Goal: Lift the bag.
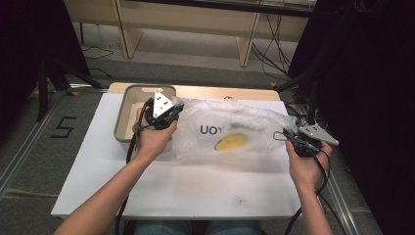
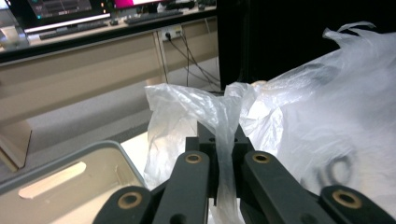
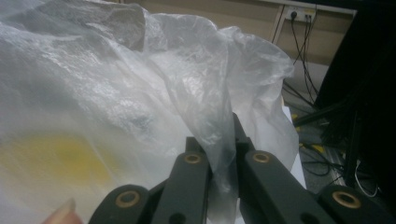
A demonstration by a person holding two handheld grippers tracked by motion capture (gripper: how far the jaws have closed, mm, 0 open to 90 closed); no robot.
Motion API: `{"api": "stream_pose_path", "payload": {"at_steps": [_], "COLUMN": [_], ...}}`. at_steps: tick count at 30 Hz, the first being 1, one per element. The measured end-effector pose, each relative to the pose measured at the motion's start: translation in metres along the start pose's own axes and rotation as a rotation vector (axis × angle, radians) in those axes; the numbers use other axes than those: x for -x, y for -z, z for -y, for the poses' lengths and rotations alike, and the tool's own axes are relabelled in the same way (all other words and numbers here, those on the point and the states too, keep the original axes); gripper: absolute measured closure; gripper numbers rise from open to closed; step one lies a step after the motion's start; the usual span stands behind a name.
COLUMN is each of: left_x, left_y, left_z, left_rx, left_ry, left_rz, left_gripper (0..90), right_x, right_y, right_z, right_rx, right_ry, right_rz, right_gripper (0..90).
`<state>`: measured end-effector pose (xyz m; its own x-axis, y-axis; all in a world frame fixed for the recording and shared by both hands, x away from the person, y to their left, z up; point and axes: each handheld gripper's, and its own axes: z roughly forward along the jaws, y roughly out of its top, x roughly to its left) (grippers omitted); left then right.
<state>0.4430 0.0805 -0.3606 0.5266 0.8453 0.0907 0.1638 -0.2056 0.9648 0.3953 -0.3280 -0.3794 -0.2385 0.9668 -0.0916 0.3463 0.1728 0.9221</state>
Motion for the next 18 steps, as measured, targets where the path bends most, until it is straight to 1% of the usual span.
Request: {"api": "stream_pose_path", "payload": {"at_steps": [6,11,16,18], "left_x": [-0.001,-0.002,-0.003,-0.003], "left_y": [-0.016,-0.026,-0.034,-0.037], "left_z": [0.007,0.014,0.019,0.021], "left_rx": [-0.043,-0.079,-0.100,-0.112], "left_ry": [0.016,0.015,0.022,0.016], "left_rz": [-0.009,-0.017,-0.025,-0.027], "left_gripper": [89.3,89.3,89.3,89.3], "right_x": [0.000,0.003,0.004,0.004], "right_y": [-0.015,-0.026,-0.032,-0.034], "right_z": [0.005,0.009,0.010,0.010], "right_rx": [-0.037,-0.067,-0.080,-0.081], "right_ry": [-0.018,-0.037,-0.047,-0.051], "right_rz": [-0.006,-0.001,-0.001,-0.001], "right_gripper": [90.0,90.0,90.0,90.0]}}
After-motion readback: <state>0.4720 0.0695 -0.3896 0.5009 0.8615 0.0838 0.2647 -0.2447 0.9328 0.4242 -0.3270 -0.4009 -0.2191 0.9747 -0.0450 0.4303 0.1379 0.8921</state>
